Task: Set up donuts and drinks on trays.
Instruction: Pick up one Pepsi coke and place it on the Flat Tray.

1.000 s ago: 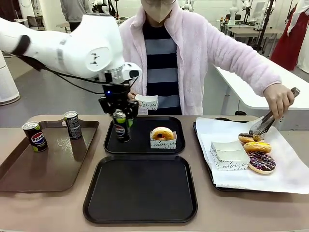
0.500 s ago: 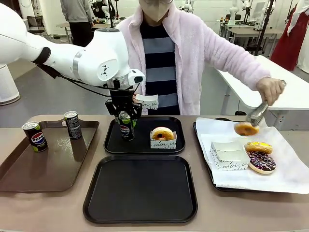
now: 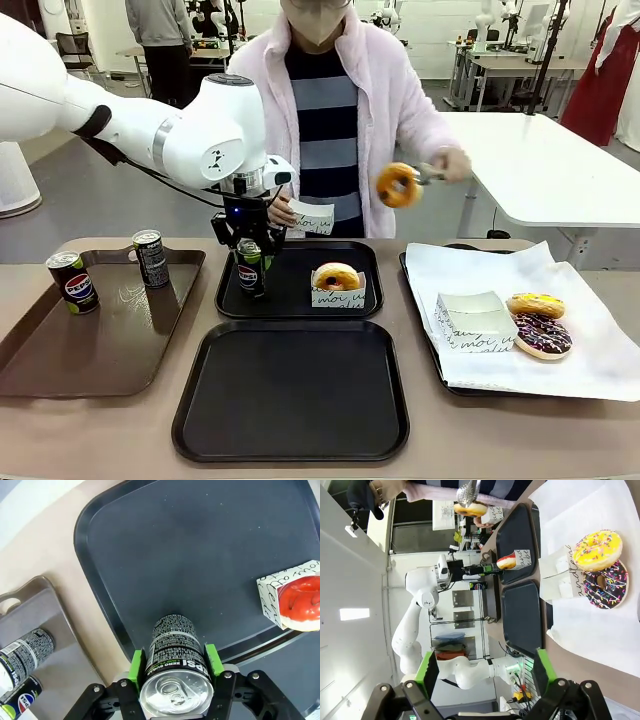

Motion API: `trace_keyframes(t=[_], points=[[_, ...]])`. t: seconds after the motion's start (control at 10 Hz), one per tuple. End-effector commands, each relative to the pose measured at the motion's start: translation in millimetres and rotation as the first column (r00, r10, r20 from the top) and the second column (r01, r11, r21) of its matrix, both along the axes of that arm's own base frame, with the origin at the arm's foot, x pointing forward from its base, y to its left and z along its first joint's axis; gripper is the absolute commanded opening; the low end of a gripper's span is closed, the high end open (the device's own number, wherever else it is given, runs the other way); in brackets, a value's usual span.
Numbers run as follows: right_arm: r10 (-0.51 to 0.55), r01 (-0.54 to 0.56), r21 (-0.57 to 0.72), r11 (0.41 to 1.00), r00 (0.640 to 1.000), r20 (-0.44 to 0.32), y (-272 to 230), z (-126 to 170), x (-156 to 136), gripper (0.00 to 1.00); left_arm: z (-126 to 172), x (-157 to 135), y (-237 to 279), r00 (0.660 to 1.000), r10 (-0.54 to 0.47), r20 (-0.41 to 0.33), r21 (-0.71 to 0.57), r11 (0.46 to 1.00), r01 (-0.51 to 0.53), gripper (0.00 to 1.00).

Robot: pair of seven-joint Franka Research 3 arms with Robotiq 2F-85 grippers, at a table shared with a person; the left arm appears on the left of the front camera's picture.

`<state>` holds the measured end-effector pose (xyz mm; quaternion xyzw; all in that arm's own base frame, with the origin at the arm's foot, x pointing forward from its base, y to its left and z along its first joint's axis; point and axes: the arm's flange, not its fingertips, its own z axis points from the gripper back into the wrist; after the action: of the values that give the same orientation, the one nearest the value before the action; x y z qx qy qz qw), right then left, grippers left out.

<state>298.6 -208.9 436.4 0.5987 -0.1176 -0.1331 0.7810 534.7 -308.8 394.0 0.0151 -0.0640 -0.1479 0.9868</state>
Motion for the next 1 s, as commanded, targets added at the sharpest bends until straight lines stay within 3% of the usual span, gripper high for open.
trace_keyframes(t=[0.0,0.2,0.6,0.9], points=[[-0.003,0.003,0.014,1.0,1.0,0.023,0.3,0.4,2.1,1.0,-1.5,4.6,1.2,0.999,0.047,0.007,0.048,0.998,-0.047,0.58],[-0.003,0.003,0.014,1.0,1.0,0.023,0.3,0.4,2.1,1.0,-1.4,4.4,3.9,0.999,0.053,-0.004,0.045,0.998,-0.052,1.0],[-0.003,0.003,0.014,1.0,1.0,0.023,0.3,0.4,2.1,1.0,18.0,-11.6,6.8,0.998,0.051,-0.026,0.029,0.998,-0.05,1.0],[-0.003,0.003,0.014,1.0,1.0,0.023,0.3,0.4,2.1,1.0,65.4,-64.1,34.0,0.998,0.023,-0.06,-0.014,1.0,-0.023,1.0]])
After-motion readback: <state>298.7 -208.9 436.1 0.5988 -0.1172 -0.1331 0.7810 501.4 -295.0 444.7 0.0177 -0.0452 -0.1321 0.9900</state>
